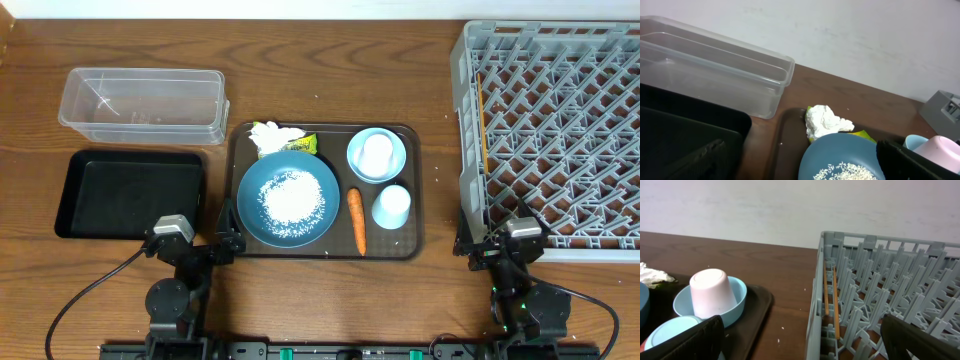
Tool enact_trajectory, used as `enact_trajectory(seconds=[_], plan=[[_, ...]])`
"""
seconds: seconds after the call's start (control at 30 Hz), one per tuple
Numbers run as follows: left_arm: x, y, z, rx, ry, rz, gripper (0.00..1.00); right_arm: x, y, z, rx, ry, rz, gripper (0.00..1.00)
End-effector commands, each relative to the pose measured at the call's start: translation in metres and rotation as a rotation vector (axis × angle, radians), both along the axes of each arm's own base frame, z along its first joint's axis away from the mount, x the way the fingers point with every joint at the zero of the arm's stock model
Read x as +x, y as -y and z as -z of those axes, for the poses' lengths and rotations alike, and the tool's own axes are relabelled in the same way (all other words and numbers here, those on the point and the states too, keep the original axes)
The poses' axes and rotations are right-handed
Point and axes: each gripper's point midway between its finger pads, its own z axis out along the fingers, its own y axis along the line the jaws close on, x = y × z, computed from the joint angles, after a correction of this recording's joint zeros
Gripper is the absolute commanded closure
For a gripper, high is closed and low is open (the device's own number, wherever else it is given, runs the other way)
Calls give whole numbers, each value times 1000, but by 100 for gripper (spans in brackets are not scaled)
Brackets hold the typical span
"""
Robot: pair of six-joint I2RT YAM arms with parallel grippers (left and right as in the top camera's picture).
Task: Sort waste into correct bins and load items into the dishwasher rack
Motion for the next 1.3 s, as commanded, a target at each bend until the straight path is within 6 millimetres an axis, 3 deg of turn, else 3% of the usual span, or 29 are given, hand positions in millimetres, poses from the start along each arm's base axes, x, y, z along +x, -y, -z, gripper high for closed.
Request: enact_trajectory(seconds=[0.0,0.73,0.87,1.07,1.27], plan=[[-1,-2,17,13,-53,-9,2,0,4,1,2,-2,20,1],[-1,-1,17,11,-53,-8,2,0,4,1,2,-2,20,1],[-2,19,14,-139,-56,94,2,0,4,1,2,-2,20,1],[-15,67,8,-463,-125,339,2,0,4,1,2,-2,20,1],[-21,80,5,-601,-170,404,2,0,4,1,2,-2,20,1]])
